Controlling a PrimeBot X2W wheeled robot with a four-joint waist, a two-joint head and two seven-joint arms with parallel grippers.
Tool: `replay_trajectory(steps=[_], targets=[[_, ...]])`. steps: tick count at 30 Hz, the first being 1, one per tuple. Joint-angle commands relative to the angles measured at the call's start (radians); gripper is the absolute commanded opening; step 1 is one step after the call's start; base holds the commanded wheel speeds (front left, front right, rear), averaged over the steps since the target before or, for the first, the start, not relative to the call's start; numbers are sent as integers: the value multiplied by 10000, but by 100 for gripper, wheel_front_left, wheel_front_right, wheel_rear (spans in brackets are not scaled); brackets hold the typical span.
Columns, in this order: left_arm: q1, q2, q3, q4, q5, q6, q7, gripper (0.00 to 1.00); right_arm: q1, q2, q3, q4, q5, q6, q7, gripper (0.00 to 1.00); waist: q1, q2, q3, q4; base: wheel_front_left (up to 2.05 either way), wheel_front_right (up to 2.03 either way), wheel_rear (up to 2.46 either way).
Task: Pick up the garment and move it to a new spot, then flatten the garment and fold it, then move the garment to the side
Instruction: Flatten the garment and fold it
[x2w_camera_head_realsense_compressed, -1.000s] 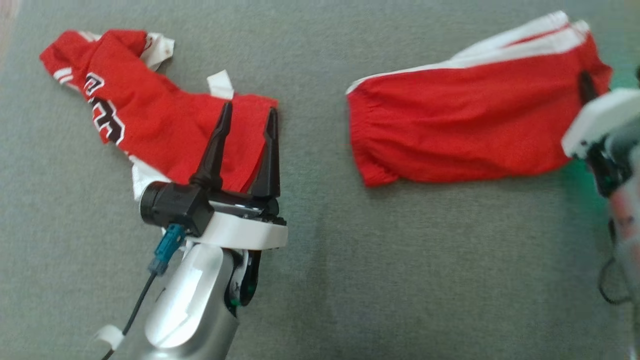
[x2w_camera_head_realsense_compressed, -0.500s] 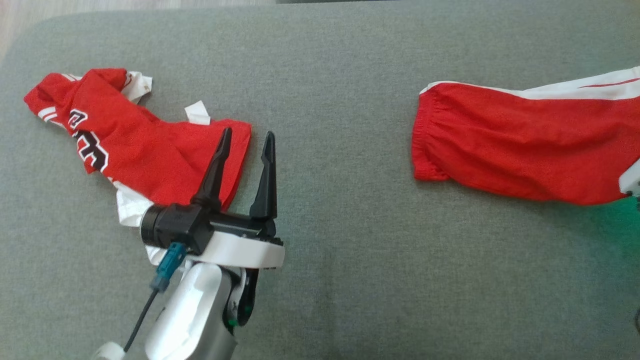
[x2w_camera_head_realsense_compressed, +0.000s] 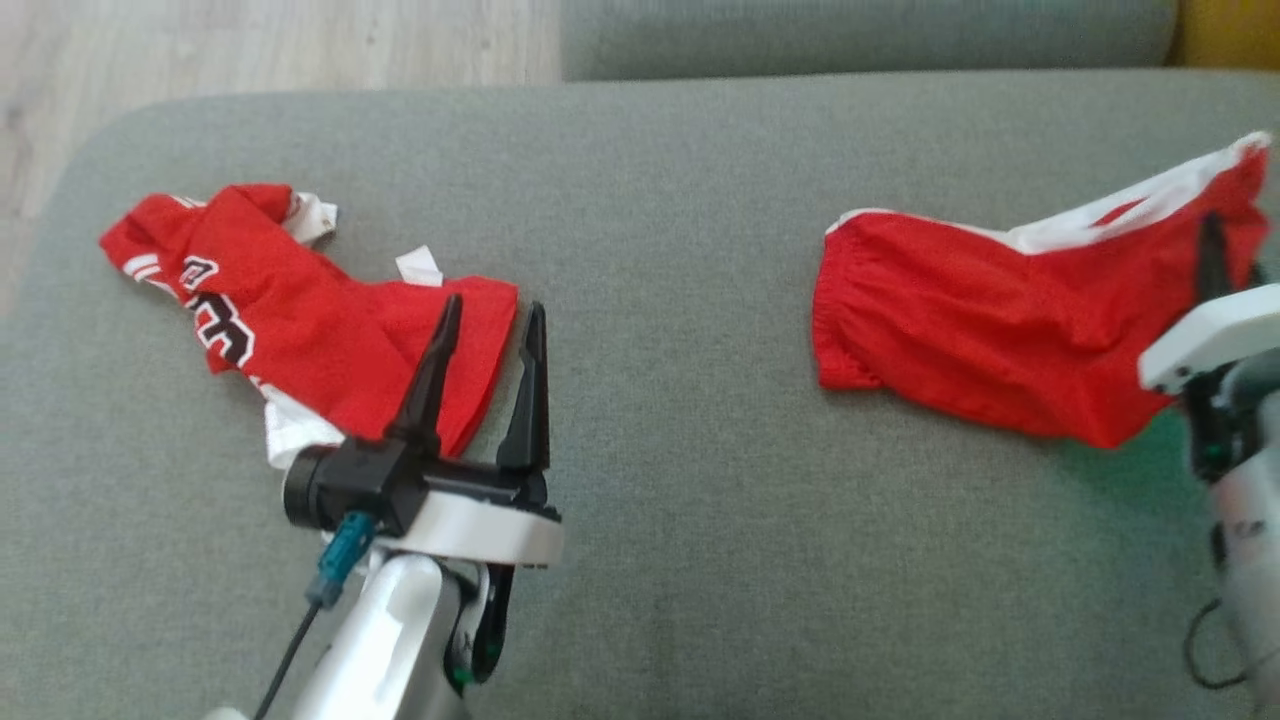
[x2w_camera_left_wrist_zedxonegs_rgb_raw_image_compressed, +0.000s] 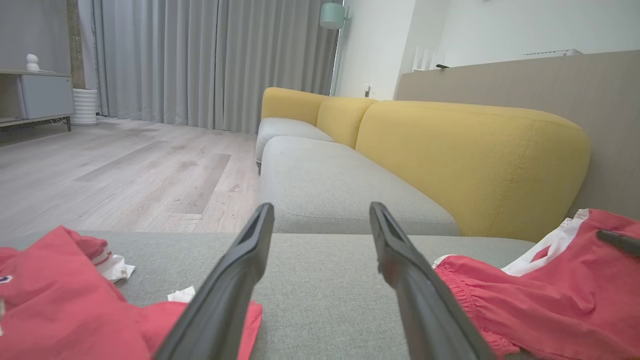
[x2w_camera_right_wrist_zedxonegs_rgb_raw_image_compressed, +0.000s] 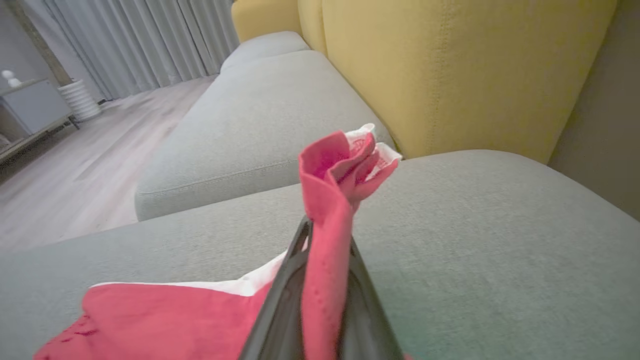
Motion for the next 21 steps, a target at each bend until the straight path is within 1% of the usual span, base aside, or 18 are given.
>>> replay_trajectory(steps=[1, 9, 10, 15, 21], targets=[[-60, 67, 357, -230, 87, 35, -51, 100, -30, 145, 328, -470, 85, -7, -149, 0, 1, -1, -205, 82, 0, 0, 0], [19, 72, 292, -122, 45, 88, -51, 100, 323, 1119, 1544, -1421, 409, -7, 44, 0, 1, -1, -487, 308, 0, 0, 0], [19, 72, 292, -122, 45, 88, -51, 100, 323, 1119, 1544, -1421, 409, -7, 44, 0, 1, -1, -487, 308, 0, 0, 0], [20, 70, 259, -146, -9, 126, -51, 100, 398, 1512, 2113, -1706, 461, -7, 117, 0, 1, -1, -437, 448, 0, 0, 0], [-61, 71, 163, -110, -24, 125, -22, 100, 431, 1924, 2697, -1638, 443, -7, 165, 0, 1, -1, -269, 639, 0, 0, 0]])
